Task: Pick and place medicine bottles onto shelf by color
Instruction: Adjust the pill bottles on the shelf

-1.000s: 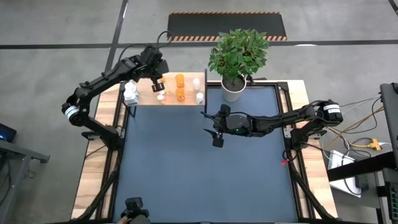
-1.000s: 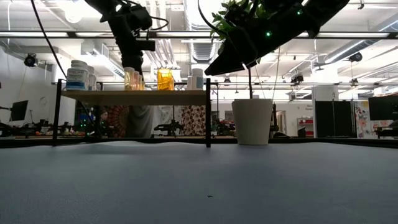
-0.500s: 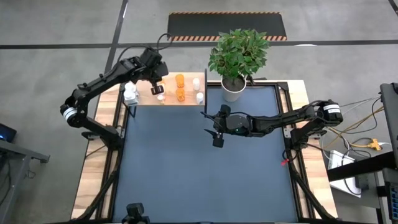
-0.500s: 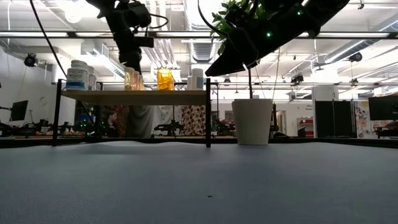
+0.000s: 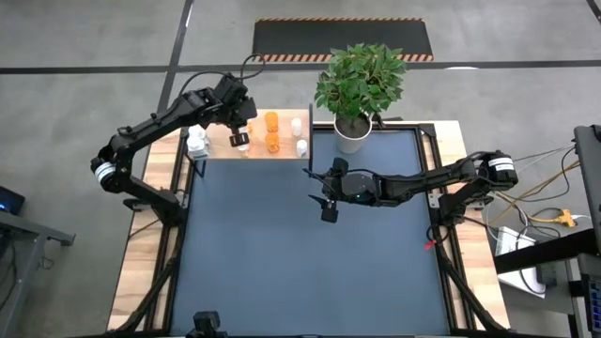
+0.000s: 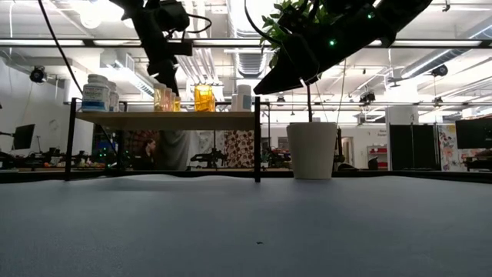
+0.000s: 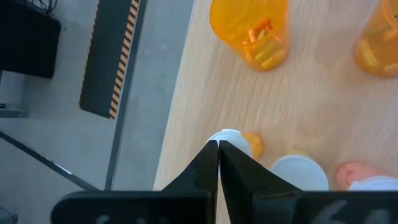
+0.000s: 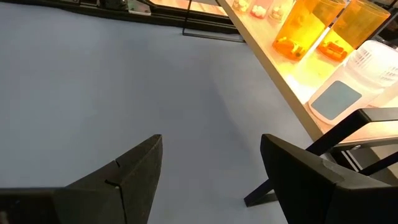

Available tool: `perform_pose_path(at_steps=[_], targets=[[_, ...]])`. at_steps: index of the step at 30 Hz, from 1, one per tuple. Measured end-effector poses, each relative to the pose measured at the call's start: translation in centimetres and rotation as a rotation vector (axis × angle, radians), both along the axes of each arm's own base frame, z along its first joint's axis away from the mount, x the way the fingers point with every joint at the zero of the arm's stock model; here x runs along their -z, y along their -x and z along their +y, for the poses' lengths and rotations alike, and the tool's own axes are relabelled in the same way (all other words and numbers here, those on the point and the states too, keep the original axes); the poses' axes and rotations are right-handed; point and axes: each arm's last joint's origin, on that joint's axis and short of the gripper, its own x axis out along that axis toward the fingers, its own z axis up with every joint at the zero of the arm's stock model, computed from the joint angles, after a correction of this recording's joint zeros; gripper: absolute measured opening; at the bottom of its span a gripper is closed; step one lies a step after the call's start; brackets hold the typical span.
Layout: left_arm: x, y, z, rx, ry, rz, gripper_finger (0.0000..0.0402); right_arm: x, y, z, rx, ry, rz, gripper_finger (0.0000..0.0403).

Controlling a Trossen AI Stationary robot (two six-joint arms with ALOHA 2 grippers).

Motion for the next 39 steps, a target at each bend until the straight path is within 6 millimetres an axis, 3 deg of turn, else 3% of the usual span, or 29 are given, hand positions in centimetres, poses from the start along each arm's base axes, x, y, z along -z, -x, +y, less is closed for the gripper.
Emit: perform_pose_path(at_steps=[9, 13, 17, 21, 25, 29, 32, 39], targets=[[-0.7, 0.1, -0.3, 0.004, -0.007, -0.007, 0.0000, 0.0, 0.0, 0.0, -0.004, 0.008, 0.003, 0.0260], [-2.1, -0.1, -1.3, -0.009, -0.010, -0.068, 0.0000, 0.2, 0.1, 0.0, -0.022, 0.045, 0.019, 0.0260], [-4.0, -0.1, -5.0, 0.056, -0.005, -0.176, 0.0000, 0.6, 0.6, 0.0, -0.041, 0.086, 0.032, 0.0260], [-4.7, 0.4, -11.6, 0.295, 0.123, -0.390, 0.0000, 1.5, 2.3, 0.0, -0.052, 0.111, 0.014, 0.0260], [-2.1, 1.4, -18.1, 0.560, 0.147, -0.579, 0.0000, 2.1, 4.9, -0.1, -0.056, 0.139, -0.067, 0.0260], [1.1, 3.5, -21.8, 0.695, 0.059, -0.719, 0.0000, 2.1, 8.0, -0.9, -0.033, 0.190, -0.164, 0.0260], [3.0, 5.2, -22.6, 0.722, 0.019, -0.801, 0.0000, 1.7, 10.4, -1.6, -0.011, 0.197, -0.218, 0.0260], [7.3, 7.5, -22.0, 0.706, -0.020, -0.949, 0.0000, 2.4, 15.1, -2.0, -0.019, 0.136, -0.373, 0.0260]])
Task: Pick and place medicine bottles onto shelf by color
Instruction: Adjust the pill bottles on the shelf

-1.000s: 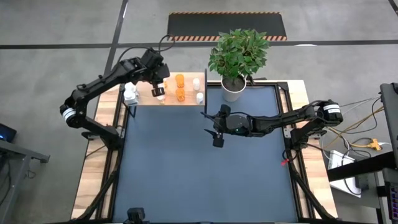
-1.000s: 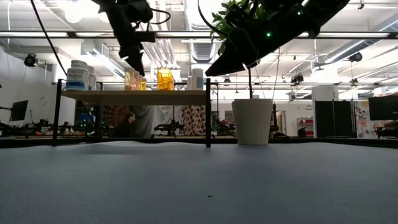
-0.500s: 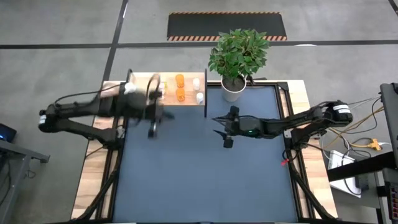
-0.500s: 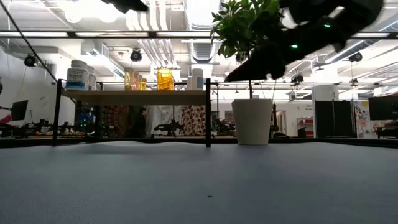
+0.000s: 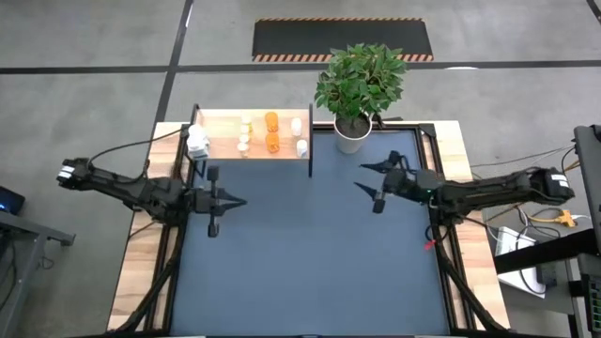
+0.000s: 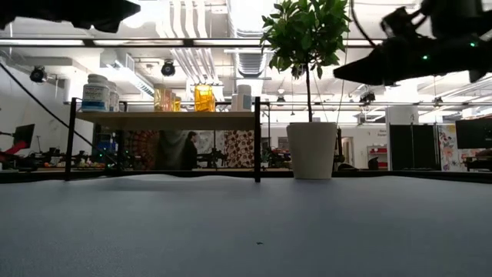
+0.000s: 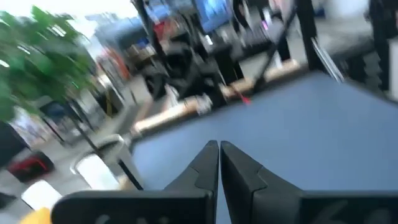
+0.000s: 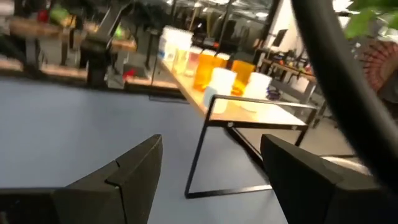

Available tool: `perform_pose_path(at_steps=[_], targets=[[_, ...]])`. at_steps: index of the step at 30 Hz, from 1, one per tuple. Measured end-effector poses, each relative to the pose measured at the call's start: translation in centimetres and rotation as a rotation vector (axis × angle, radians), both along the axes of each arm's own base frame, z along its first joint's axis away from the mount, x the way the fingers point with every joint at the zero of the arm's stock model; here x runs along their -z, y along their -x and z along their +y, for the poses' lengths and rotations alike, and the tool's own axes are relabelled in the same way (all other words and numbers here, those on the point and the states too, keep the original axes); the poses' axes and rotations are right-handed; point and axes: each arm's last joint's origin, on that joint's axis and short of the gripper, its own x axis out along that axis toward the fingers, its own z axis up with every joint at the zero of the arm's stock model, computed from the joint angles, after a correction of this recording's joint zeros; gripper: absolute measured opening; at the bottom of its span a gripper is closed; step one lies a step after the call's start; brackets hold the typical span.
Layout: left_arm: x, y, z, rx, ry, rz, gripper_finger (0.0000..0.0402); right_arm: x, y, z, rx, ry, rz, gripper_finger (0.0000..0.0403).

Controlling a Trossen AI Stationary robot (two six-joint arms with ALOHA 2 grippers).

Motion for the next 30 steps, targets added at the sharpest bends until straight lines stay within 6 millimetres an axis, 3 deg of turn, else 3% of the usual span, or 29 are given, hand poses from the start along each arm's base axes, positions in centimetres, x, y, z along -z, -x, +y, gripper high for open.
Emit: perform_pose_path(at_steps=[5, 11, 15, 19, 27, 30], targets=[[0.6, 0.6, 0.2, -0.010, -0.018, -0.133, 0.0000, 0.7, 1.5, 0.0, 0.007, -0.094, -0.069, 0.0260], [0.4, 0.8, 0.4, -0.063, -0.162, -0.161, 0.0000, -0.3, 0.5, -0.1, 0.005, -0.145, -0.096, 0.0256], [0.2, 0.8, 0.5, -0.106, -0.345, -0.168, 0.0000, -2.3, -1.8, -0.3, 0.005, -0.146, -0.097, 0.0229], [-0.2, 0.9, 0.5, -0.125, -0.489, -0.190, 0.0000, -4.0, -5.0, -0.7, 0.012, -0.150, -0.012, 0.0177], [-0.2, 1.1, 0.6, -0.126, -0.487, -0.193, 0.0000, -6.7, -10.4, -1.7, 0.147, -0.143, 0.162, 0.0046], [-0.4, 1.3, 0.6, -0.130, -0.490, -0.202, 0.0000, -7.2, -11.8, -1.9, 0.197, -0.144, 0.228, 0.0015]])
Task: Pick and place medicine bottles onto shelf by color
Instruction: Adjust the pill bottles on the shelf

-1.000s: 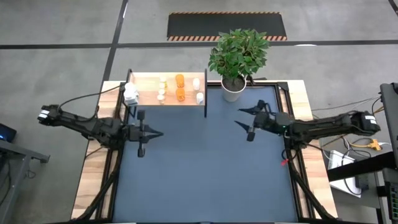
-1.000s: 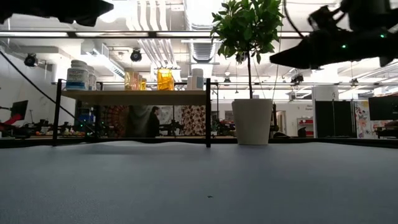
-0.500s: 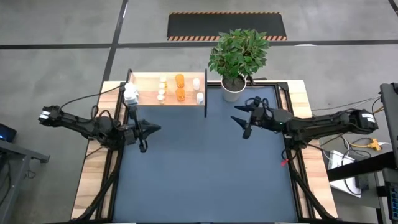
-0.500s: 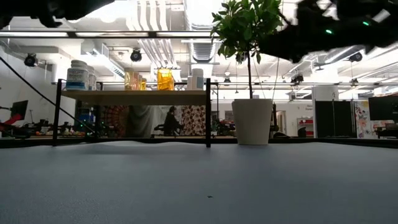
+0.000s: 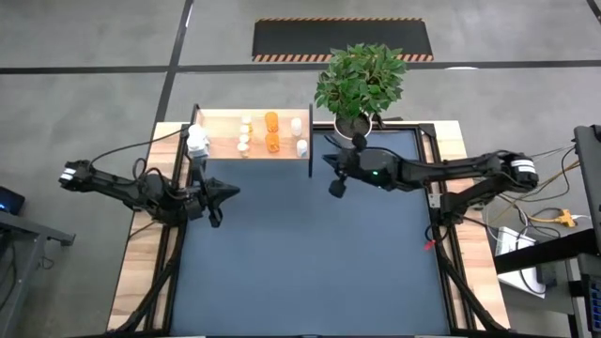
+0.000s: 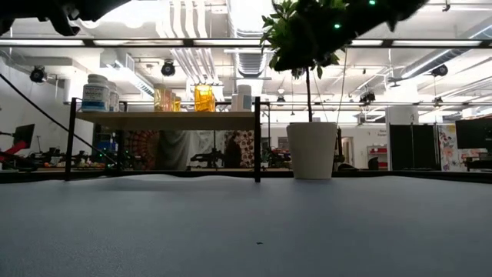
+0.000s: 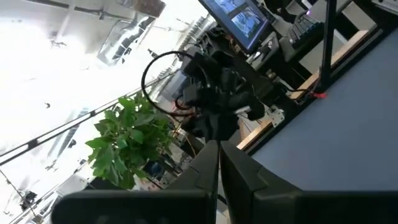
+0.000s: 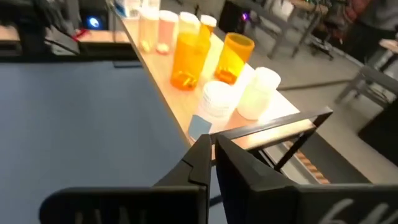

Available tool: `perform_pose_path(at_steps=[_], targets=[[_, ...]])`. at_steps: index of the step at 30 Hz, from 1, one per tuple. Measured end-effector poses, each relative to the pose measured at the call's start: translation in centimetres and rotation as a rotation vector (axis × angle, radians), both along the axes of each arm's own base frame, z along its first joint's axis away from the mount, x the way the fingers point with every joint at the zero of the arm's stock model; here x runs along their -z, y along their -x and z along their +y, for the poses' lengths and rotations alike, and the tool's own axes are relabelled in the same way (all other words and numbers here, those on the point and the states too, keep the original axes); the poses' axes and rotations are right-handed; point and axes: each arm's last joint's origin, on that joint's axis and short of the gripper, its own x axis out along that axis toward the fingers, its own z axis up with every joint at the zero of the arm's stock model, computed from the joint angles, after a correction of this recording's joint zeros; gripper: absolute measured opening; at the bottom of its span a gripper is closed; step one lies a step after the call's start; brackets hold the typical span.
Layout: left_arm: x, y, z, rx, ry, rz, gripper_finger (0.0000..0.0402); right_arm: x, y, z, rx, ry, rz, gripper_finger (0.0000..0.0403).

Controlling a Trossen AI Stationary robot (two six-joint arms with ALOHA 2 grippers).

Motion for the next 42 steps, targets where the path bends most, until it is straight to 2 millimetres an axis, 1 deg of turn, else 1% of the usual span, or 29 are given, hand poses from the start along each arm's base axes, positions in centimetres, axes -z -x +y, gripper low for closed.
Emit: perform_pose_path(at_steps=[5, 10, 13, 18, 21, 26, 30, 42], targets=[[-0.4, 0.7, 0.2, -0.009, 0.011, -0.039, 0.0000, -0.5, -2.2, -0.5, 0.075, -0.003, 0.090, 0.0013], [-0.6, 1.2, 0.3, -0.010, 0.020, -0.059, 0.0000, -0.9, -4.2, -1.0, 0.164, 0.037, 0.177, 0.0012], [-0.7, 1.4, 0.4, -0.009, 0.028, -0.068, 0.0000, -0.9, -5.3, -1.2, 0.183, 0.060, 0.210, 0.0012], [-0.6, 1.5, 0.4, -0.011, 0.027, -0.059, 0.0000, -0.5, -7.3, -1.8, 0.182, 0.085, 0.244, 0.0012], [-0.6, 1.6, 0.5, -0.011, 0.028, -0.061, 0.0000, -0.2, -8.0, -2.1, 0.219, 0.112, 0.273, 0.0012], [-0.4, 1.6, 0.5, -0.011, 0.023, -0.043, 0.0000, 0.2, -9.0, -2.3, 0.221, 0.119, 0.298, 0.0012], [-0.4, 1.6, 0.5, -0.011, 0.023, -0.045, 0.0000, 0.4, -9.4, -2.3, 0.216, 0.124, 0.309, 0.0012], [-0.5, 1.6, 0.5, -0.011, 0.024, -0.049, 0.0000, 0.2, -9.4, -2.3, 0.211, 0.133, 0.314, 0.0012]])
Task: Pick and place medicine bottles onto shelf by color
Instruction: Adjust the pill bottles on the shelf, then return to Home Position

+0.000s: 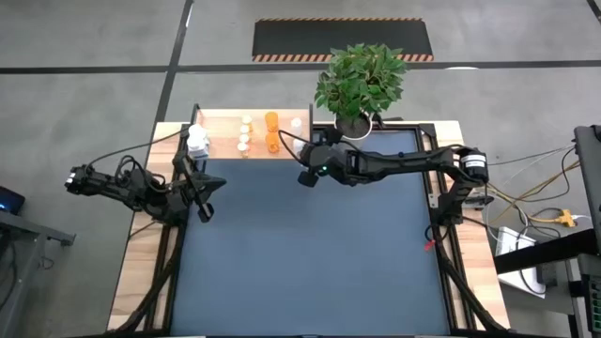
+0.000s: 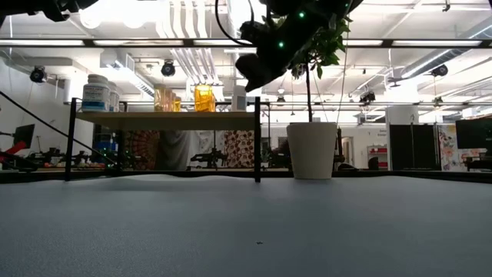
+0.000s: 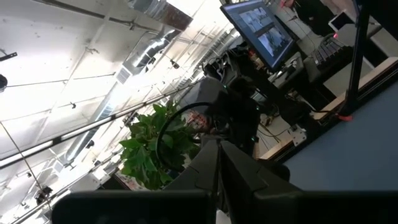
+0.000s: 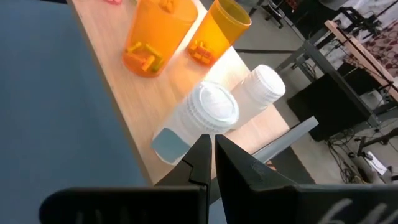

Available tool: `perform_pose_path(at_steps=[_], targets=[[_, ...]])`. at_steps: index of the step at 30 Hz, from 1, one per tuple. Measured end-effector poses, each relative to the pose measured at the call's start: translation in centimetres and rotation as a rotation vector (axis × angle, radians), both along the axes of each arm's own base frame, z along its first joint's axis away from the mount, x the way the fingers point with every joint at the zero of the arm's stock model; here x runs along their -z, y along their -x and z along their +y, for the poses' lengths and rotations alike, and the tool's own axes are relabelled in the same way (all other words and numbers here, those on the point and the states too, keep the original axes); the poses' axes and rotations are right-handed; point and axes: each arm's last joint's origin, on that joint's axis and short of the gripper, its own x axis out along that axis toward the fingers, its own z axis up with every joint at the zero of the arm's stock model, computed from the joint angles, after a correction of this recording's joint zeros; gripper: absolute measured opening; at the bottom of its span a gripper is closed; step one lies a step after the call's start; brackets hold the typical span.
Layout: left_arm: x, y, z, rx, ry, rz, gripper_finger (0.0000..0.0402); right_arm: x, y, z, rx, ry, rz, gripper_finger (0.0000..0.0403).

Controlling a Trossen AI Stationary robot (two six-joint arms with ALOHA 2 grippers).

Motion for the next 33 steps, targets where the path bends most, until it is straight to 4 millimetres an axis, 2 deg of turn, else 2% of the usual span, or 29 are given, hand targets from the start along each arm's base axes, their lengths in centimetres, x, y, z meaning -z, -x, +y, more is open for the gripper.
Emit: perform_pose_path(at_steps=[5, 33], targets=[[0.00, -0.01, 0.00, 0.000, 0.000, 0.000, 0.0000, 0.47, -0.16, -0.03, -0.001, -0.001, 0.017, 0.0012], [0.00, -0.01, 0.00, 0.001, -0.001, 0.000, 0.0000, 0.12, -0.47, -0.06, -0.035, 0.004, -0.024, 0.0012]])
